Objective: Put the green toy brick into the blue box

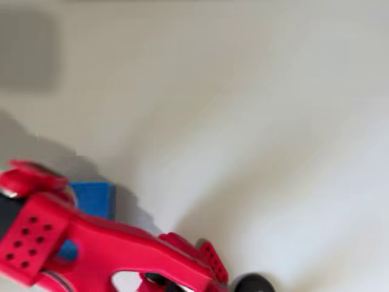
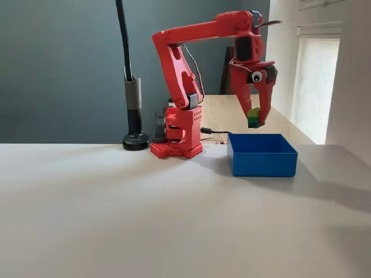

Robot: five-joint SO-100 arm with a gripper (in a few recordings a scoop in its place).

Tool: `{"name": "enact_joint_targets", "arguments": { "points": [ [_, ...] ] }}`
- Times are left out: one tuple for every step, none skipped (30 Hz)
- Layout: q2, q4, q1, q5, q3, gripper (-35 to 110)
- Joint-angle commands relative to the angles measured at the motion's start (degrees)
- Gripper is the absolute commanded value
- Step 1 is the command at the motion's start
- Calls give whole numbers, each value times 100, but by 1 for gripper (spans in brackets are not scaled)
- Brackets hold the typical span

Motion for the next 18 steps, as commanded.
{"name": "enact_joint_targets", "arguments": {
  "points": [
    [-220,123,-448,53,-439,0],
    [-308,123,-519,53,-457,0],
    [-378,123,-580,70,-475,0],
    [-457,123,-633,97,-483,0],
    [-527,123,-694,114,-510,0],
    [-598,123,-747,132,-527,0],
    [-668,123,-791,149,-554,0],
    [-729,123,-817,149,-589,0],
    [-791,123,-844,158,-633,0],
    [-844,123,-853,158,-694,0],
    [-888,123,-853,158,-756,0],
    [-932,123,-853,141,-817,0],
    [-958,123,-853,105,-870,0],
    [-993,123,-853,79,-914,0],
    [-1020,123,-844,70,-940,1],
    [-1046,149,-835,70,-967,6],
    [-1063,176,-835,70,-976,14],
    [-1072,193,-835,70,-976,21]
  ]
}}
